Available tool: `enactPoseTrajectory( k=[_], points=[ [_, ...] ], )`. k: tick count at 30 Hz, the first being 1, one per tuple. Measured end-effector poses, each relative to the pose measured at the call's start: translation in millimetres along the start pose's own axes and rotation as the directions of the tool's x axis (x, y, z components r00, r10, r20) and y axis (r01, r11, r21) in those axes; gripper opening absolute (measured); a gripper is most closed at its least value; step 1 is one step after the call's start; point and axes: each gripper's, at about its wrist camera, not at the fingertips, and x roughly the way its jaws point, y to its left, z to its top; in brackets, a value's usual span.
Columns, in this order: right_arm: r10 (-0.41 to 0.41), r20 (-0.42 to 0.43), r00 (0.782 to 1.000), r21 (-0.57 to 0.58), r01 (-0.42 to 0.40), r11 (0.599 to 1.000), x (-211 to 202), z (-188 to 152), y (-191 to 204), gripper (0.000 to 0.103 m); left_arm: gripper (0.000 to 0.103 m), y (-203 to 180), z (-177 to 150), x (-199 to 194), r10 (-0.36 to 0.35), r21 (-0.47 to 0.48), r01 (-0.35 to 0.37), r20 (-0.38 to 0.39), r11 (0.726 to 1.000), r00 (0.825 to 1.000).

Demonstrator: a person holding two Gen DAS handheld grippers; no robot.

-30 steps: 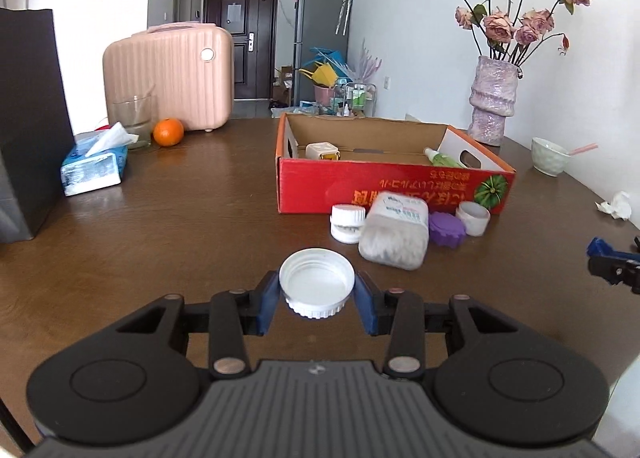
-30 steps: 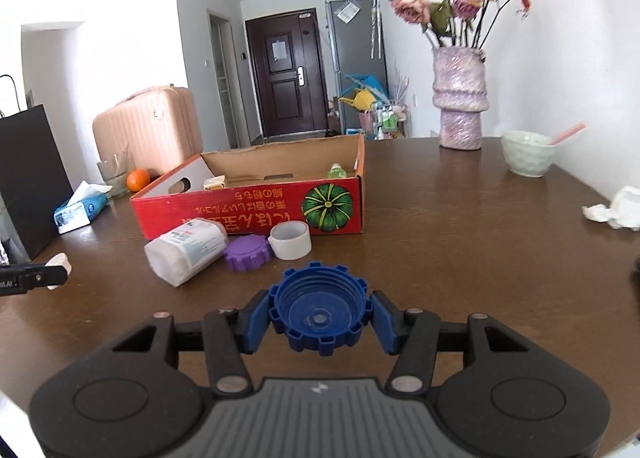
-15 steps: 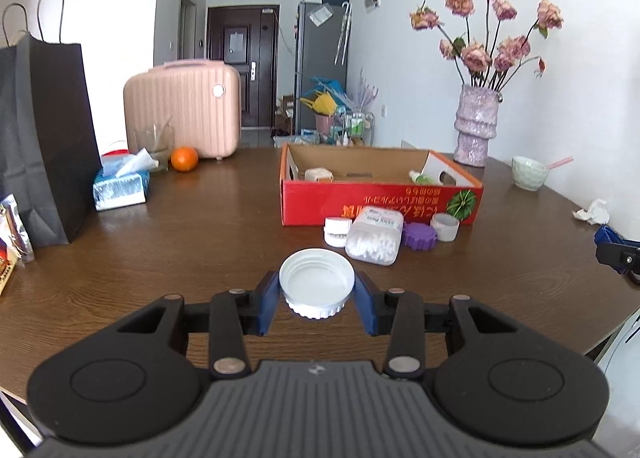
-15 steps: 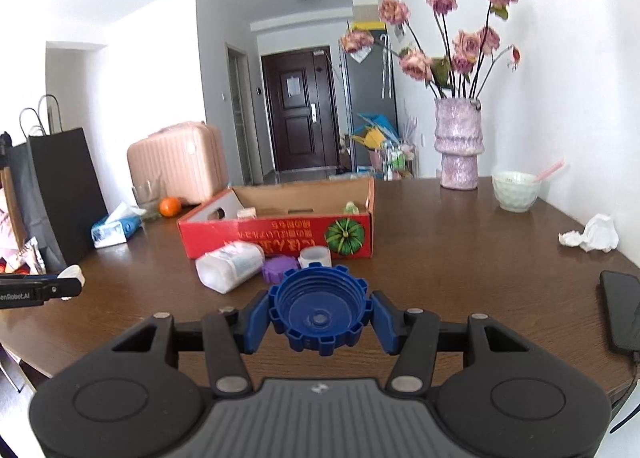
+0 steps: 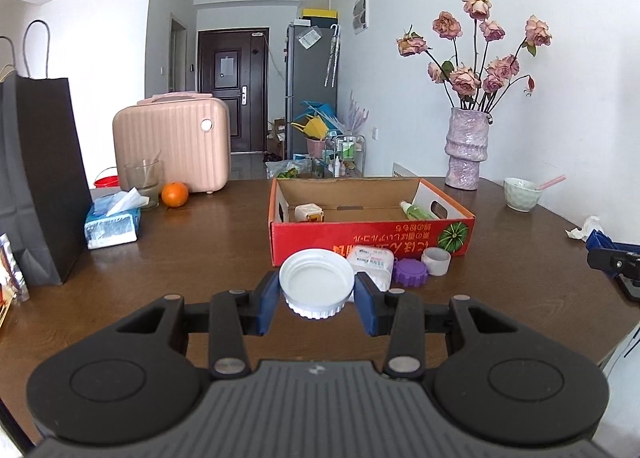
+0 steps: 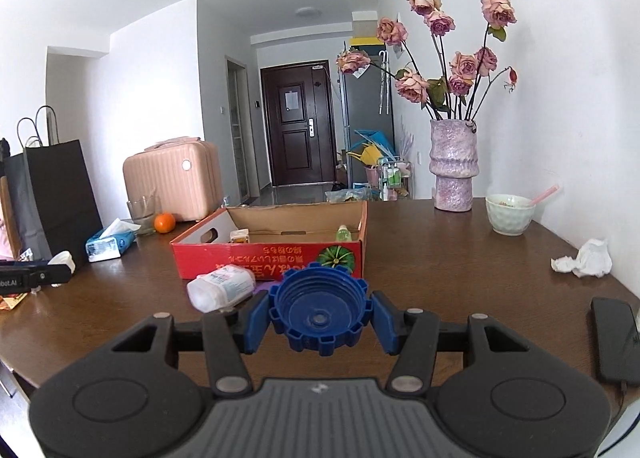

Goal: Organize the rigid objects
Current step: 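Lift the white cap with the left tool while the right tool lifts the blue cap toward the box, then lower the white cap into the box with the left tool while the right tool drops the blue cap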

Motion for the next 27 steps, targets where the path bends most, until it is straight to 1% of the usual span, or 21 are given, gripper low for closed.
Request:
enactPoseTrajectory(
  k=[4, 7, 10, 16, 21, 23, 27],
  points=[
    [0.005, 0.006, 1.0, -0.026, -0.005, 1.0, 20.2, 13.0, 0.7, 0.053, 0.041, -0.6, 12.1, 20.1, -0.005, 0.015, 0.005, 0.01, 1.0, 1.0],
    [0.011, 0.01, 1.0, -0.045, -0.011, 0.999, 38.2, 24.2, 2.1, 0.053, 0.041, 0.9, 21.9, 41.1, 0.005, 0.022, -0.005, 0.005, 1.0, 1.0],
    [0.021, 0.015, 1.0, -0.058, -0.02, 0.998, 59.6, 36.0, 4.3, 0.053, 0.041, 3.8, 31.9, 63.1, -0.005, 0.019, 0.005, 0.004, 1.0, 1.0],
    [0.03, -0.002, 1.0, -0.066, -0.03, 0.997, 118.6, 55.3, 5.5, 0.053, 0.041, 9.1, 50.3, 113.7, -0.006, 0.027, 0.006, -0.012, 1.0, 1.0],
    [0.048, 0.001, 0.999, -0.078, -0.048, 0.996, 163.6, 67.2, 10.0, 0.053, 0.042, 14.5, 66.2, 150.5, 0.013, 0.045, -0.014, 0.022, 0.999, 1.0],
    [0.056, -0.007, 0.998, -0.086, -0.057, 0.995, 184.8, 72.9, 13.4, 0.053, 0.042, 16.7, 71.9, 167.5, 0.009, 0.043, -0.01, 0.014, 0.999, 1.0],
    [0.075, -0.012, 0.997, -0.09, -0.076, 0.993, 230.1, 89.4, 15.9, 0.053, 0.042, 14.9, 87.3, 208.4, -0.021, 0.067, 0.021, -0.004, 0.998, 1.0]
  ],
)
